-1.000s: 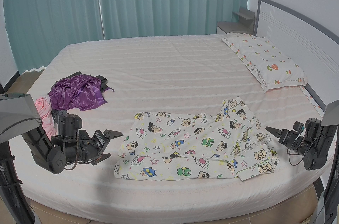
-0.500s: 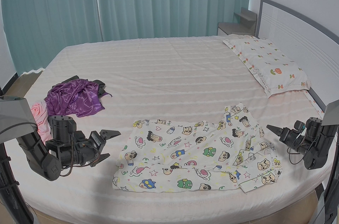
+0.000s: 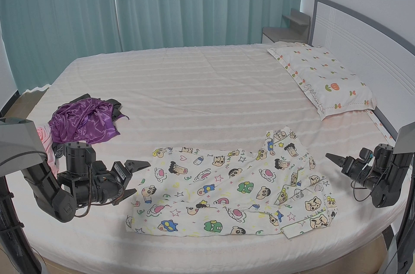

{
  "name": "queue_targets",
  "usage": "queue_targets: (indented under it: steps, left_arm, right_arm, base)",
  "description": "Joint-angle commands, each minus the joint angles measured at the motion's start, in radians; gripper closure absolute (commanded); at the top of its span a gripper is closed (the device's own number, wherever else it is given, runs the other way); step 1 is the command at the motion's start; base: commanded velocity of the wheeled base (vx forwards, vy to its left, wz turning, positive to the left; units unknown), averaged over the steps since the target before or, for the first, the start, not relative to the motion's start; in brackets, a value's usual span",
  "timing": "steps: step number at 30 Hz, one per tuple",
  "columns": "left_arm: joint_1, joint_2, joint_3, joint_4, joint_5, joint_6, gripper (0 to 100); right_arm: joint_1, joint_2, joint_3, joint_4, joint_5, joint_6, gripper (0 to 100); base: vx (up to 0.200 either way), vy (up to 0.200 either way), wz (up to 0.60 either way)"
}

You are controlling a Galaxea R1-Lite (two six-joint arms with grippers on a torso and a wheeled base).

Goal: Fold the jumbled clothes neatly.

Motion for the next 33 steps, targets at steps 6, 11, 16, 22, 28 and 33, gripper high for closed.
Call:
queue_targets:
  steps: [6,11,16,22,28,33]
  left_arm:
    - [0.002,0.015,-0.039,-0.036,0.023,0.007,0]
    - [0.033,0.069,-0.163,-0.023,0.052,0.134,0]
    - [0.085,0.171,-0.347,0.106,0.059,0.372,0]
    - [0.097,0.296,-0.65,0.403,0.086,0.552,0]
    - [0.092,0.425,-0.88,0.598,0.123,0.627,0]
    - [0.071,0.486,-0.932,0.627,0.137,0.634,0]
  right_arm:
    - [0.004,0.012,0.0,-0.018,0.001,-0.001,0]
    - [0.008,0.012,0.0,-0.018,0.001,0.0,0]
    - [0.013,0.026,-0.001,-0.018,0.001,0.005,0]
    - [0.024,0.037,-0.015,-0.018,-0.004,0.003,0]
    - [0.03,0.039,-0.006,-0.018,-0.004,-0.004,0]
    - [0.031,0.037,-0.003,-0.018,-0.004,-0.004,0]
  base:
    - [0.0,0.0,0.0]
    - [0.0,0.0,0.0]
    - [0.0,0.0,0.0]
    - [0.0,0.0,0.0]
    - [0.0,0.0,0.0]
    - [0.0,0.0,0.0]
